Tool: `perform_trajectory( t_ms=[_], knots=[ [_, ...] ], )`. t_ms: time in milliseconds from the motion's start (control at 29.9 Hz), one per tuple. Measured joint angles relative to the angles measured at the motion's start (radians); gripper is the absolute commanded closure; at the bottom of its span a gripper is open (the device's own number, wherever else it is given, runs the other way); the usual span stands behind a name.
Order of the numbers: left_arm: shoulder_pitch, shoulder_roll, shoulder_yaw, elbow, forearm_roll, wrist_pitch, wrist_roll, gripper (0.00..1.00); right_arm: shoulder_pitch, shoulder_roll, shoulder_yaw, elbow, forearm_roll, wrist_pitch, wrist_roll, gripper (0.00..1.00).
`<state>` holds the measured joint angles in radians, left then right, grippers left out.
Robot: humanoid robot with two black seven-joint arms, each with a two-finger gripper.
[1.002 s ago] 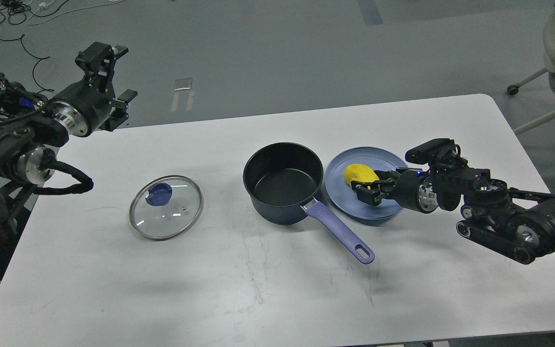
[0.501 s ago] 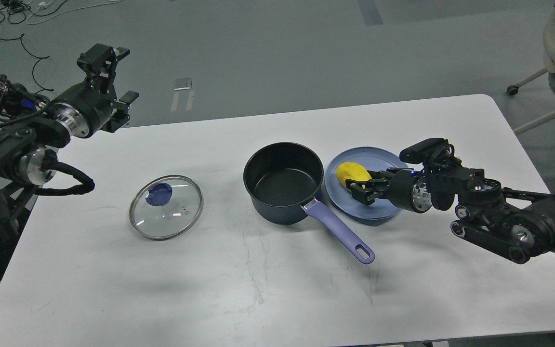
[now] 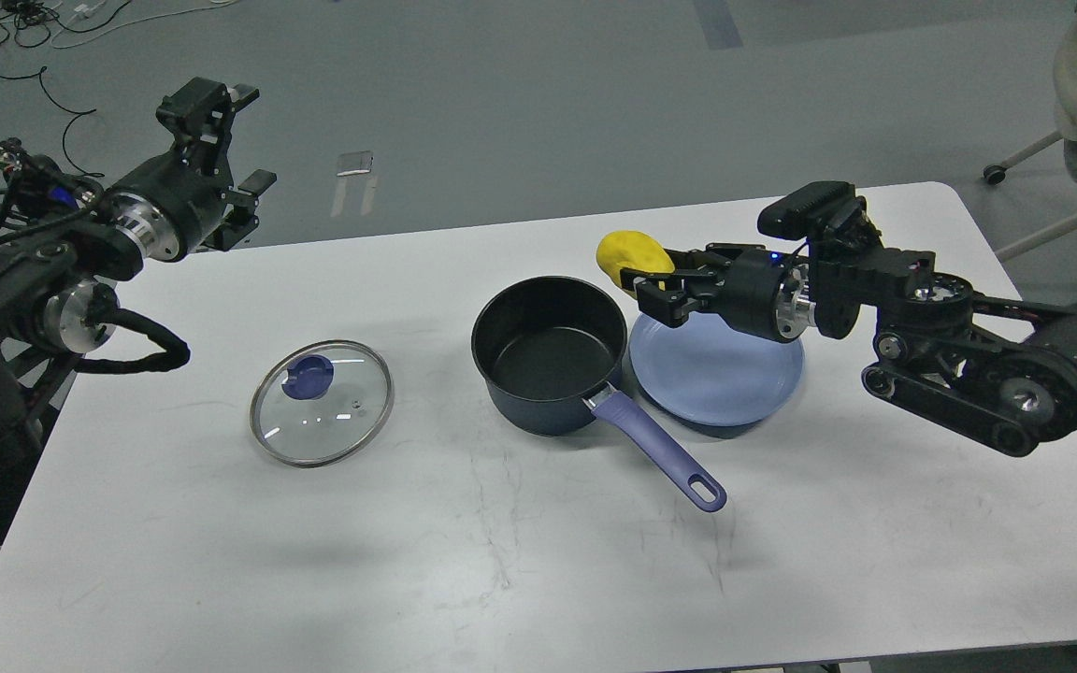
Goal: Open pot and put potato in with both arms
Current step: 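Lift the potato with the right gripper over the pot, then release the potato into the pot and raise the right gripper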
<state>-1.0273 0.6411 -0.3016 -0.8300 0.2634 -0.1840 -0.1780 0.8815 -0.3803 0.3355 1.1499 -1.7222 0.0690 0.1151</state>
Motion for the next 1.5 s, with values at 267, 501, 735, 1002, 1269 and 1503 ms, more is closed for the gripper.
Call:
perform_trajectory(
  t_ms=[267,501,735,1002,1269,1503],
  knots=[
    [0.0,0.006,0.0,0.0,0.0,0.0,0.0,0.02,0.009,0.131,-0.078,-0.097,-0.001,0.016,0.002,0.11],
    [0.002,0.012,-0.007,0.0,-0.001,-0.001,-0.002,0.02,0.028,0.191,-0.061,-0.134,0.003,0.043,-0.006,0.0],
    [0.002,0.003,-0.018,0.0,-0.008,-0.002,0.004,0.02,0.028,0.2,0.002,-0.126,0.038,0.04,-0.007,0.0],
    [0.013,-0.026,-0.102,-0.002,-0.055,-0.044,0.024,0.02,0.01,0.206,0.229,-0.122,0.312,0.037,-0.01,0.0],
    [0.115,-0.114,-0.25,-0.002,-0.211,-0.113,0.138,0.02,-0.082,0.261,0.622,-0.119,0.962,0.061,-0.214,0.0],
    [0.226,-0.153,-0.372,-0.033,-0.233,-0.182,0.151,0.02,-0.153,0.296,0.8,-0.126,1.138,0.053,-0.278,0.0]
  ],
)
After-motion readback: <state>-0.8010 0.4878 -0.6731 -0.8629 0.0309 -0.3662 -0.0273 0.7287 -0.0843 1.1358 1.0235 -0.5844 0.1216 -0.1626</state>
